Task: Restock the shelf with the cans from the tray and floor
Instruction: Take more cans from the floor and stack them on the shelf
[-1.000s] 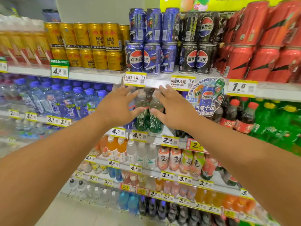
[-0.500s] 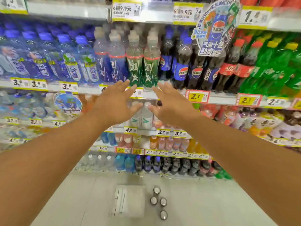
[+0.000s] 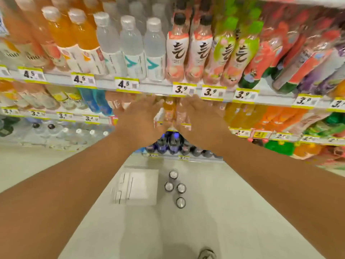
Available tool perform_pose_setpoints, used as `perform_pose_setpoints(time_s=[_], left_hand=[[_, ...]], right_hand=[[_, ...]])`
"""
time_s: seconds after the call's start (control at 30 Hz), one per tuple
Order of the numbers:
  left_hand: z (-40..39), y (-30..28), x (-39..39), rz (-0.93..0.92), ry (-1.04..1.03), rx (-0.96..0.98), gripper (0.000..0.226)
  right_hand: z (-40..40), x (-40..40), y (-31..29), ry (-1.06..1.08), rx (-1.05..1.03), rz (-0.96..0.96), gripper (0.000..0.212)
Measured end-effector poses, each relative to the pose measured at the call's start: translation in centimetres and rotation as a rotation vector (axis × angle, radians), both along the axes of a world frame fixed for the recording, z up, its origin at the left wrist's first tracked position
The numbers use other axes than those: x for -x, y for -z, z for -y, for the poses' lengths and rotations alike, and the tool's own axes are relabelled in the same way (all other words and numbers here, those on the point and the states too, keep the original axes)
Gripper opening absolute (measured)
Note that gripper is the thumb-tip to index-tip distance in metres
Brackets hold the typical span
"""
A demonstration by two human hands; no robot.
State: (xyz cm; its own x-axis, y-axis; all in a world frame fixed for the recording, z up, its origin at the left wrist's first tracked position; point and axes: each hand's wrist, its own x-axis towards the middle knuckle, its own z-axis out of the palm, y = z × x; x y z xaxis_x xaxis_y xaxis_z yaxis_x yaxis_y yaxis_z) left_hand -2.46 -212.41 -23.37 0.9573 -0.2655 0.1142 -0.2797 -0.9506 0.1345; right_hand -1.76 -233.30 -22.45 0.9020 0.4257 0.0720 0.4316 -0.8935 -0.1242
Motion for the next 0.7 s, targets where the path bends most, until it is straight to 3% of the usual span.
perform_pose_setpoints(time_s=[0.4,0.53,0.7], left_hand=[[3.5,32.2,3.4,-0.115,0.031,0.072,0.089],[4.4,42.3,4.8,-0.136,-0.005,0.125,0.082],[6.4,53.5,6.5,-0.220,-0.090,0.191,0.090]], right_hand=[[3.7,3.1,32.1,0.017,0.000,-0.131,0.080],[4.6,4.1,41.5,0.032,-0.016,-0.133,0.080],[5.8,5.2,51.4,0.045,-0.024,-0.190,0.082]])
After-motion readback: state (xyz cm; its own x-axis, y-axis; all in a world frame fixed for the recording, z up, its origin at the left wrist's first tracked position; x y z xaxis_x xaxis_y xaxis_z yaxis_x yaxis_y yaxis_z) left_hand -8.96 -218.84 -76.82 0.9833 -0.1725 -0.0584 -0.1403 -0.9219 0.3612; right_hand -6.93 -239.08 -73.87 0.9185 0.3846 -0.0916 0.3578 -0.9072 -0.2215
